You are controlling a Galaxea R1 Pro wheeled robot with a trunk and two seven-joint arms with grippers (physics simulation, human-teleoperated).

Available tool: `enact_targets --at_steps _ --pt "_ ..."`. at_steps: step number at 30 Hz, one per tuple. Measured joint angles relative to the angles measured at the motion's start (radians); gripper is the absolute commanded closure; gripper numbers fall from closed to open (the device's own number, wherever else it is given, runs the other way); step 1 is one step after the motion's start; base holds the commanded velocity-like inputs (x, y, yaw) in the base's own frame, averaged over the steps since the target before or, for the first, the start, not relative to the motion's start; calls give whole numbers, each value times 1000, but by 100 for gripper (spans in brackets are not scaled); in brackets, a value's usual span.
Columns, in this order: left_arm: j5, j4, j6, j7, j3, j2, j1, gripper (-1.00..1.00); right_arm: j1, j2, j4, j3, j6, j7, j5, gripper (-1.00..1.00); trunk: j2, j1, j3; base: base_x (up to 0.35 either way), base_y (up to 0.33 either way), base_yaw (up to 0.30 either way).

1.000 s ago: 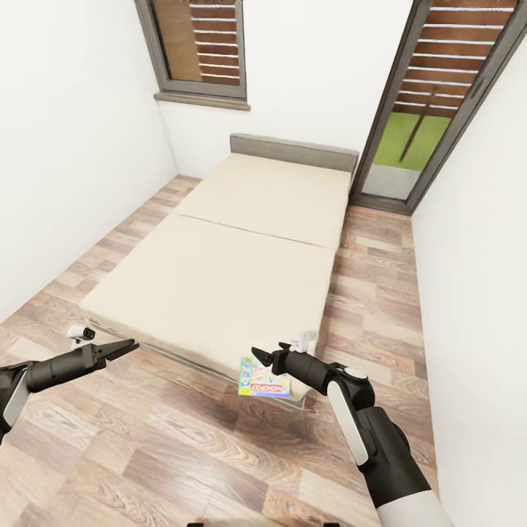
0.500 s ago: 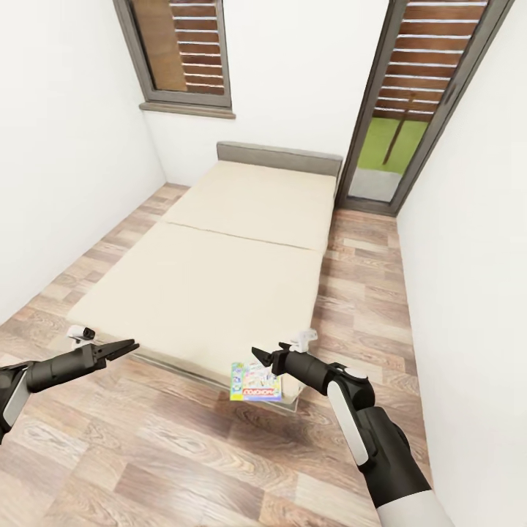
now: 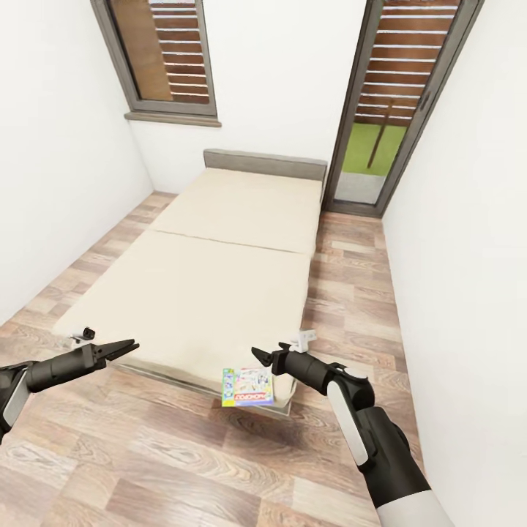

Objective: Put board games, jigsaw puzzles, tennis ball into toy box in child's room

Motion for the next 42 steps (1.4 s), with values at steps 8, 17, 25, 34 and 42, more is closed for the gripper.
enact_targets --at_steps 8,17,25,34,42 --pt "-1 0 1 0 4 3 0 -100 0 0 0 1 -1 0 0 -100 0 0 12 0 177 -125" --pt "0 0 0 -1 12 9 0 -100 0 0 0 1 -1 0 0 -100 0 0 26 0 135 -124" --pt "0 0 0 0 12 10 0 -100 0 0 0 1 -1 -3 0 -100 0 0 38 0 78 -123" --pt "0 0 0 -1 13 10 0 -100 0 0 0 1 -1 -7 0 -100 0 0 51 0 87 -123" --pt "0 0 0 0 13 12 0 -100 0 0 5 2 -1 -8 0 -100 0 0 64 0 57 -123"
